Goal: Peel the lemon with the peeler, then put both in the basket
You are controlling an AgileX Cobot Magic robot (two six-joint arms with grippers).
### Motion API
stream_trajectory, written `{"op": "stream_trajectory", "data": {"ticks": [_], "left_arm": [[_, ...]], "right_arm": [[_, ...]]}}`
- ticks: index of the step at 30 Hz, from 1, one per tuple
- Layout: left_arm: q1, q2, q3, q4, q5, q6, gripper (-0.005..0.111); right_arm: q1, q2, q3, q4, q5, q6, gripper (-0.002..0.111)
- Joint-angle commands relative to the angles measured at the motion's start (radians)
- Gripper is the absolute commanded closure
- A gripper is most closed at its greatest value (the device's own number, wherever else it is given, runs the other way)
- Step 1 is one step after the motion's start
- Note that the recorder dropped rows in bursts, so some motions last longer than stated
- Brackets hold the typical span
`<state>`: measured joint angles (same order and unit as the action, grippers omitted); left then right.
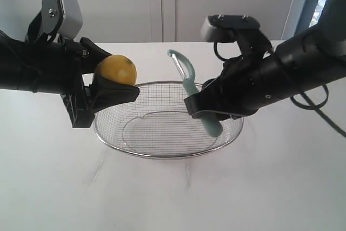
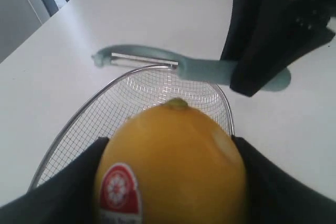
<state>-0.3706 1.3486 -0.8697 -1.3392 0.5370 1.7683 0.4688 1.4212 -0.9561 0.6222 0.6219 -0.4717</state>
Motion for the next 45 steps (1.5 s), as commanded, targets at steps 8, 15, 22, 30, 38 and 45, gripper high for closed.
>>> {"op": "stream_trajectory", "data": {"ticks": [8, 15, 22, 30, 38, 45], "left_arm": [[-0.002, -0.010, 0.002, -0.028, 0.027, -0.003, 0.107], [-0.002, -0.010, 0.002, -0.028, 0.033, -0.003, 0.107], [-0.002, -0.010, 0.002, -0.028, 0.033, -0.003, 0.107], [-0.002, -0.010, 0.002, -0.028, 0.033, -0.003, 0.107], [-0.002, -0.010, 0.002, -0.028, 0.033, -0.003, 0.107], [-0.002, -0.010, 0.002, -0.028, 0.030, -0.003, 0.107]], "right_arm": [[0.102, 0.131, -0.014, 0.237, 0.027, -0.181, 0.108], [0.113, 0.122, -0.045, 0.241, 0.039, -0.179, 0.108], [0.113, 0.104, -0.060, 0.241, 0.064, -0.179, 0.108], [0.113, 0.067, -0.060, 0.238, 0.064, -0.179, 0.108], [0.113, 0.048, -0.060, 0.230, 0.060, -0.179, 0.108], [0.113, 0.046, -0.060, 0.215, 0.060, -0.179, 0.108]]}}
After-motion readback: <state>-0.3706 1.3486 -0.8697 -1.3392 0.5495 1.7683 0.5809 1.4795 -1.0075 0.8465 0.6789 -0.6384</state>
